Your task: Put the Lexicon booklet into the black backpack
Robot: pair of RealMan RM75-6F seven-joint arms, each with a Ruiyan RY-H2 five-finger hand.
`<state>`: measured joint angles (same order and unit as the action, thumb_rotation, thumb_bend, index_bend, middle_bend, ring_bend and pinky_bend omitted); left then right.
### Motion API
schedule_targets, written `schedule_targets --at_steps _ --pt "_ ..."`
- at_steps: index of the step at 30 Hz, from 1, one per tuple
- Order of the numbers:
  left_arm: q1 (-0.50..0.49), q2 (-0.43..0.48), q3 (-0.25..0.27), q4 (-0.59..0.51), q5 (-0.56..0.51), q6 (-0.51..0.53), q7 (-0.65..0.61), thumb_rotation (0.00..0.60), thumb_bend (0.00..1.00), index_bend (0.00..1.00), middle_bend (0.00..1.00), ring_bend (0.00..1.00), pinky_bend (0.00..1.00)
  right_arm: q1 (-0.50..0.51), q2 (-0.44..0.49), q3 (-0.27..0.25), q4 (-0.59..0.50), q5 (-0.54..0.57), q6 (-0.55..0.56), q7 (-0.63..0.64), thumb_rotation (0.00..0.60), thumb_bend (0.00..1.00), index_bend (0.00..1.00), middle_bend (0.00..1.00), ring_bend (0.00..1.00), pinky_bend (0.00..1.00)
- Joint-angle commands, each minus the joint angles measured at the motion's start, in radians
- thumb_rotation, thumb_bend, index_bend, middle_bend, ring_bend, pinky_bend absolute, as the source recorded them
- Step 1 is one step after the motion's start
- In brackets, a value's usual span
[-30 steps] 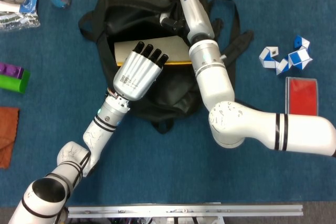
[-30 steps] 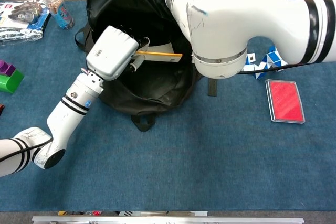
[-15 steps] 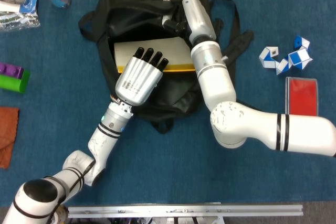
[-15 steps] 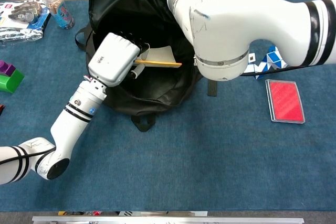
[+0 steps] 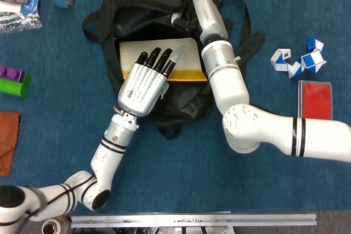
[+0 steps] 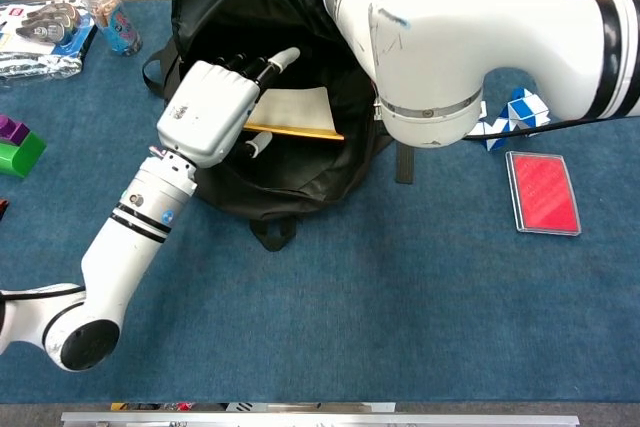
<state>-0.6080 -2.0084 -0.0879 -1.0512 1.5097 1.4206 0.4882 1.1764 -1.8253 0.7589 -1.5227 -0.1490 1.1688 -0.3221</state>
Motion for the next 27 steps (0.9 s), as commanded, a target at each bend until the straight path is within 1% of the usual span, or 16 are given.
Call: schedule_targets --at_steps 1,3,5,9,14,27 --pt "0.035 0.117 0.014 -0.189 -0.035 -0.054 0.117 0.6 0.25 0.1 0.27 0.26 0.4 -0.001 0.001 -0.001 -0.002 0.0 0.0 0.001 0.6 0.82 0.83 0.7 0.67 0.96" --pt "0.041 0.155 0.018 -0.25 -0.032 -0.058 0.141 0.6 0.25 0.12 0.27 0.26 0.4 -0.002 0.002 -0.003 -0.004 0.0 0.0 0.001 0.6 0.82 0.83 0.7 0.67 0.96" --pt "0.042 0.18 0.018 -0.284 -0.022 -0.057 0.142 0.6 0.25 0.14 0.27 0.26 0.4 -0.003 0.002 -0.006 -0.004 -0.001 0.0 0.002 0.6 0.82 0.83 0.7 0.67 0.96" --pt "0.044 0.207 0.005 -0.324 -0.017 -0.058 0.142 0.6 0.25 0.18 0.27 0.26 0.4 -0.004 0.002 -0.009 -0.002 -0.001 -0.001 0.003 0.6 0.82 0.83 0.7 0.67 0.96" --pt "0.041 0.208 -0.008 -0.318 -0.027 -0.075 0.147 0.6 0.25 0.18 0.27 0.26 0.4 -0.004 0.001 -0.01 -0.005 -0.001 -0.001 0.006 0.6 0.82 0.83 0.7 0.67 0.96" --pt "0.037 0.179 -0.036 -0.251 -0.06 -0.11 0.141 0.6 0.25 0.18 0.27 0.26 0.4 -0.007 0.002 -0.018 -0.006 -0.004 -0.002 0.006 0.6 0.82 0.83 0.7 0.67 0.96"
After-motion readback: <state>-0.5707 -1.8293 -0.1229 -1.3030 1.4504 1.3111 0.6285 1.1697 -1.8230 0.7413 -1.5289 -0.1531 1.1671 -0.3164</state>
